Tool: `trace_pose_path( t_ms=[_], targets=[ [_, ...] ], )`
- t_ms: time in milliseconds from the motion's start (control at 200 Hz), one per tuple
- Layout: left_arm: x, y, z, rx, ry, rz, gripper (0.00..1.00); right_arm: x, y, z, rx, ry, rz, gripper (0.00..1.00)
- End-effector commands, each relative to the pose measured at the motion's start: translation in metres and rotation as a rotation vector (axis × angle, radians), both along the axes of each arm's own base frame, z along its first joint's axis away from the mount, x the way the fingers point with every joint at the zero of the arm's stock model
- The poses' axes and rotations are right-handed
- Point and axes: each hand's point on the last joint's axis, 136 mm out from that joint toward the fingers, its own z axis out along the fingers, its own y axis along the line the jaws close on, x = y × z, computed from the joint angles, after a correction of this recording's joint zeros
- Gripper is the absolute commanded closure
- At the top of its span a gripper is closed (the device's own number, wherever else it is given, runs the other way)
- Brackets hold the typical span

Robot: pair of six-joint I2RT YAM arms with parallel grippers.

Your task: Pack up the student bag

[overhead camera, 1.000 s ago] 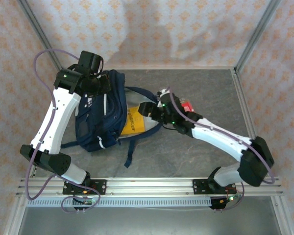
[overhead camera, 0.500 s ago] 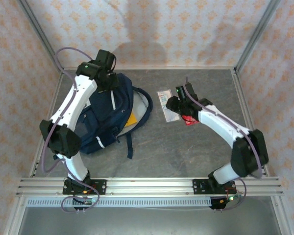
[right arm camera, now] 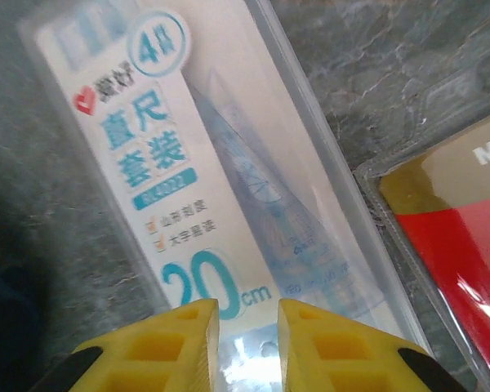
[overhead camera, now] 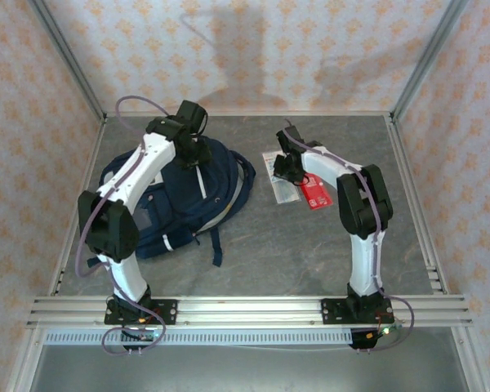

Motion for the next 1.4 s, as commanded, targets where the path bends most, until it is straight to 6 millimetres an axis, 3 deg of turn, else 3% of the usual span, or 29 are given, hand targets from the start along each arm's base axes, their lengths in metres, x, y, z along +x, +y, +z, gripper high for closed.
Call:
trace_pose_path(
  t_ms=[0,150,310,465,651,926,1001,1156,1286,1396],
  targets=[
    [-0.017,0.004,0.040,-0.048,-0.069,0.019,0.53,-0.011,-0.009,-0.009,-0.055,0.068,0.028,0.75],
    [-0.031,-0.005,0.054,-0.098,-0.086,-0.005,0.47,-0.033,-0.014,-0.024,-0.081,0.132,0.059,0.77],
    [-0.043,-0.008,0.071,-0.093,-0.127,-0.036,0.44,-0.063,-0.014,-0.024,-0.079,0.147,0.086,0.77],
    [-0.054,-0.019,0.068,-0.105,-0.128,-0.077,0.44,-0.101,-0.007,-0.020,-0.025,0.159,0.082,0.77],
    [-0.073,-0.045,0.048,-0.130,-0.087,-0.134,0.44,-0.157,0.010,-0.014,0.038,0.163,0.075,0.77],
    [-0.116,-0.095,-0.020,-0.177,0.043,-0.271,0.49,-0.225,0.078,0.009,0.289,0.159,0.280,0.70],
    [-0.124,-0.106,-0.034,-0.180,0.065,-0.305,0.49,-0.226,0.072,0.026,0.286,0.118,0.292,0.64],
    [-0.133,-0.133,-0.060,-0.192,0.104,-0.370,0.52,-0.209,0.040,0.055,0.274,0.003,0.213,0.56],
    [-0.129,-0.158,-0.074,-0.201,0.119,-0.426,0.56,-0.195,0.008,0.048,0.334,0.013,0.040,0.56],
    [-0.124,-0.177,-0.085,-0.198,0.141,-0.476,0.63,-0.184,-0.006,0.039,0.441,0.015,-0.061,0.56]
  ],
)
